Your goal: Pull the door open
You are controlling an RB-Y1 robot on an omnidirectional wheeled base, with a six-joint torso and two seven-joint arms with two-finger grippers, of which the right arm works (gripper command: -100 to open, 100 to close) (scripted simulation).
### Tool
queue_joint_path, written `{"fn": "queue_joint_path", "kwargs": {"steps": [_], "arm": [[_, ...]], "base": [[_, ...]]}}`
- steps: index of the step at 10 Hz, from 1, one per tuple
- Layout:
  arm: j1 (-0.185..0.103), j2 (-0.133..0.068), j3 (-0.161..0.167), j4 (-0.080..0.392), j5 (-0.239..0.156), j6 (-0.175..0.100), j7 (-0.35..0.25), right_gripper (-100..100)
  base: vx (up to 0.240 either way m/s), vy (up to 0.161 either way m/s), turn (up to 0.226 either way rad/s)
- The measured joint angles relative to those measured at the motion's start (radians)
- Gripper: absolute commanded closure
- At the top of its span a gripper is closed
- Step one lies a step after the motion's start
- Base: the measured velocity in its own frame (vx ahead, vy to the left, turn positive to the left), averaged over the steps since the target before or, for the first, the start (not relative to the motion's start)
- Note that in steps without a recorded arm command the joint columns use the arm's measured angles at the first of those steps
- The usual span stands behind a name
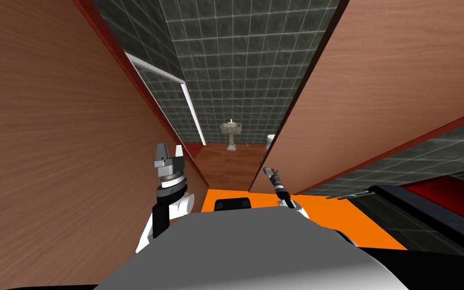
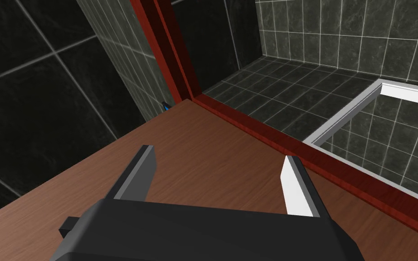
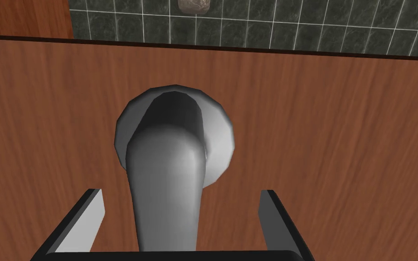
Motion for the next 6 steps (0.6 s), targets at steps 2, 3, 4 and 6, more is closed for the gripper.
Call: {"fn": "queue_joint_path", "kwargs": {"steps": [2, 3, 4, 6], "arm": [[0.000, 0.000, 0.000, 0.000, 0.000, 0.000, 0.000, 100], [-0.001, 0.000, -0.002, -0.001, -0.001, 0.001, 0.000, 100], [0.000, -0.001, -0.001, 0.000, -0.001, 0.002, 0.001, 100], [0.001, 0.000, 0.000, 0.001, 0.000, 0.002, 0.001, 100]], "base": [[-0.021, 0.002, -0.018], [-0.026, 0.004, 0.002], [-0.016, 0.000, 0.005], [-0.004, -0.001, 0.001]]}}
